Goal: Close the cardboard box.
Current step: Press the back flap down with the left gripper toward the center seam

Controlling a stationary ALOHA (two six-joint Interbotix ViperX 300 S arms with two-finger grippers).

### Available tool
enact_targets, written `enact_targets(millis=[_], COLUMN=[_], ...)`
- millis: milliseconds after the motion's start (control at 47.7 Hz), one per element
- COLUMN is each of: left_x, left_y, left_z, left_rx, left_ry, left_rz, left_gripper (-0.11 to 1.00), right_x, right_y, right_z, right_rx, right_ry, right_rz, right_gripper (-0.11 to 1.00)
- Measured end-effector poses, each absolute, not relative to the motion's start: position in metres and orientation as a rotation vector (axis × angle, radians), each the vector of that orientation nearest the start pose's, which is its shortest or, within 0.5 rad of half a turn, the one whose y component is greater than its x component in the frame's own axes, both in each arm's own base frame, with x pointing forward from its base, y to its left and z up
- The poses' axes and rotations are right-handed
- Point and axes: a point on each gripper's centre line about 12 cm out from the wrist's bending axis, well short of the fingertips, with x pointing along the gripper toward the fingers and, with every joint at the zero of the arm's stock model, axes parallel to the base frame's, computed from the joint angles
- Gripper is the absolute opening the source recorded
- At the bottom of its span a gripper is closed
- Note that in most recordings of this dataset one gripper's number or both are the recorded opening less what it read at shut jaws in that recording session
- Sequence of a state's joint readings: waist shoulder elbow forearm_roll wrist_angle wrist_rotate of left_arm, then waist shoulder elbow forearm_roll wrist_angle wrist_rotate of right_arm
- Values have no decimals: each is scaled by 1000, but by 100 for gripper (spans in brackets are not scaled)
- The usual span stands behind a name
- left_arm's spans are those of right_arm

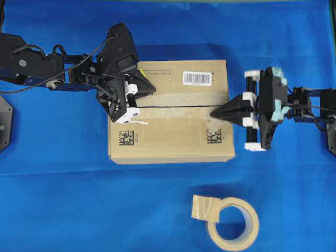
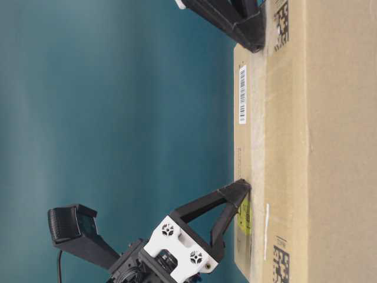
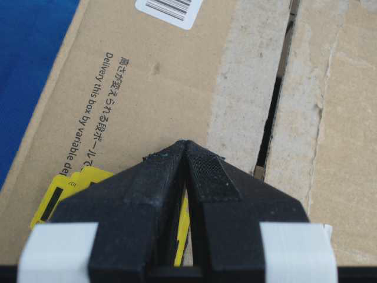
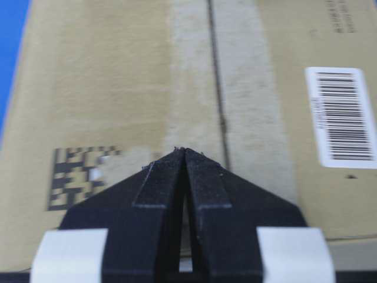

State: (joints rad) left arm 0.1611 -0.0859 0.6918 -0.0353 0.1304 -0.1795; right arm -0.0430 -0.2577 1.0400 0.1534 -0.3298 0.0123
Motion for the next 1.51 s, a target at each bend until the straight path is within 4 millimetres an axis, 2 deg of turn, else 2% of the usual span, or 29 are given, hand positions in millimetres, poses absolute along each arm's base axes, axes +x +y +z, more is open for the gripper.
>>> enact_targets(millis=[231, 587, 818, 1090, 1321, 1509], left_x=[363, 363, 357, 323, 288, 286], left_y=[58, 58, 52, 34, 30, 24], left_z=[181, 181, 184, 192, 183, 173], left_rx=[-265, -264, -220, -120, -101, -94], left_ry=[715, 704, 580, 310, 122, 92], left_rz=[228, 226, 195, 131, 123, 102], left_gripper=[0, 0, 0, 0, 0, 0], right_x=[298, 298, 298, 298, 298, 298], right_y=[-31, -31, -32, -32, -32, -32], right_z=[169, 168, 168, 167, 167, 168], right_rx=[162, 164, 164, 164, 165, 163], right_ry=[444, 453, 457, 459, 460, 457], right_rz=[-166, -168, -169, -169, -169, -170], right_gripper=[0, 0, 0, 0, 0, 0])
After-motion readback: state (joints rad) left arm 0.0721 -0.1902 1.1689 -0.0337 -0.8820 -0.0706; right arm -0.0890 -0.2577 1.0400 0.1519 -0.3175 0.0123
